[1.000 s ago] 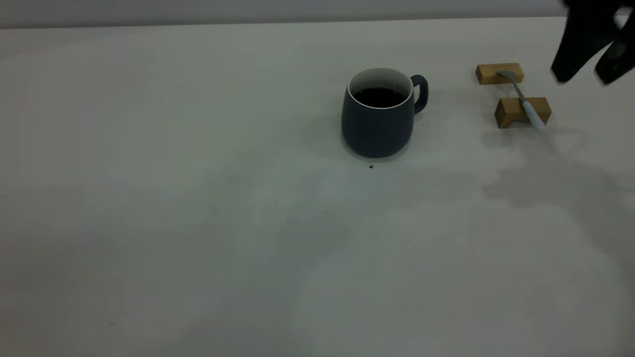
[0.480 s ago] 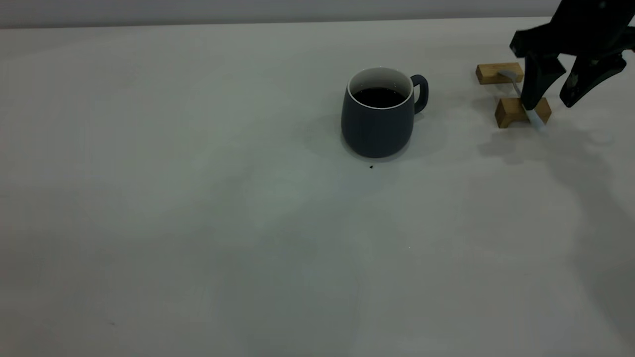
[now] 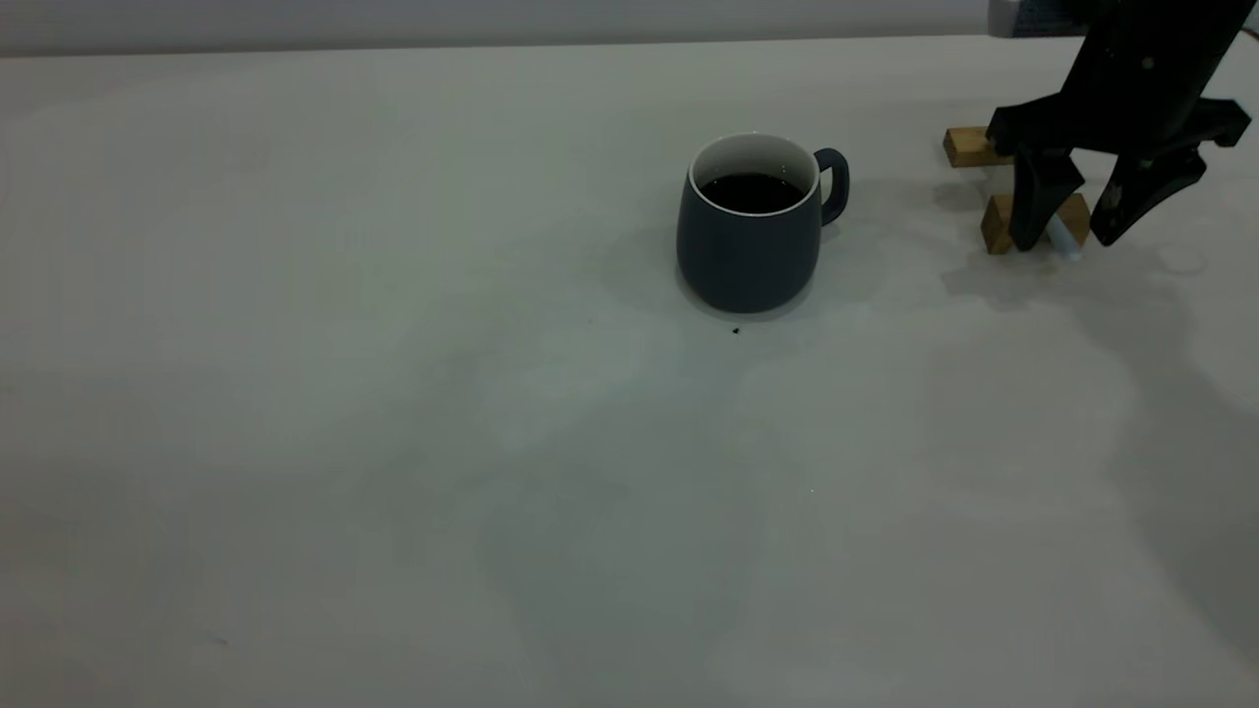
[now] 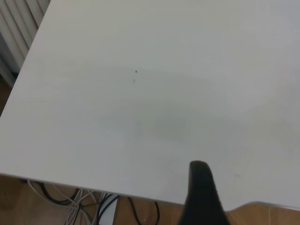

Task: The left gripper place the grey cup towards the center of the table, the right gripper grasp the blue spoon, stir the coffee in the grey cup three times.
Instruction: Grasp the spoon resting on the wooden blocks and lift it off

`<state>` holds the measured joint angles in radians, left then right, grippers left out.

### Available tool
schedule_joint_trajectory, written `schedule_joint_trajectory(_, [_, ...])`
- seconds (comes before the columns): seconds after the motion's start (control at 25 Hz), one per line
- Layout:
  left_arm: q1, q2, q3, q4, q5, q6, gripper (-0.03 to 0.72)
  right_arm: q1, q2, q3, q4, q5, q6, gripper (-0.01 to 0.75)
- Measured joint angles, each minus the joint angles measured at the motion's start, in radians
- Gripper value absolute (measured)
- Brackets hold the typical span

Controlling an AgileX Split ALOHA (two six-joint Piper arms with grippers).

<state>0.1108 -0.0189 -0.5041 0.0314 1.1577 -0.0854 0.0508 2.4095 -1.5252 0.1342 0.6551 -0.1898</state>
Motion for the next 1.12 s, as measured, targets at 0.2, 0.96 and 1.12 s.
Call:
schedule_joint_trajectory(0.2, [0.000,0.000,0.000,0.000,0.000,0.000,0.585,0.000,0.033,-0.001,0.000,-0.040,0.002,0.593])
schedule_joint_trajectory(0.96, [0.000,0.000,0.000,0.000,0.000,0.000,0.585,0.000,0.028,-0.002,-0.009,-0.002,0.016,0.132])
schedule_joint_trajectory(1.12, [0.000,0.000,0.000,0.000,0.000,0.000,0.585,0.000,-0.069,-0.002,0.000,0.042,0.019,0.132])
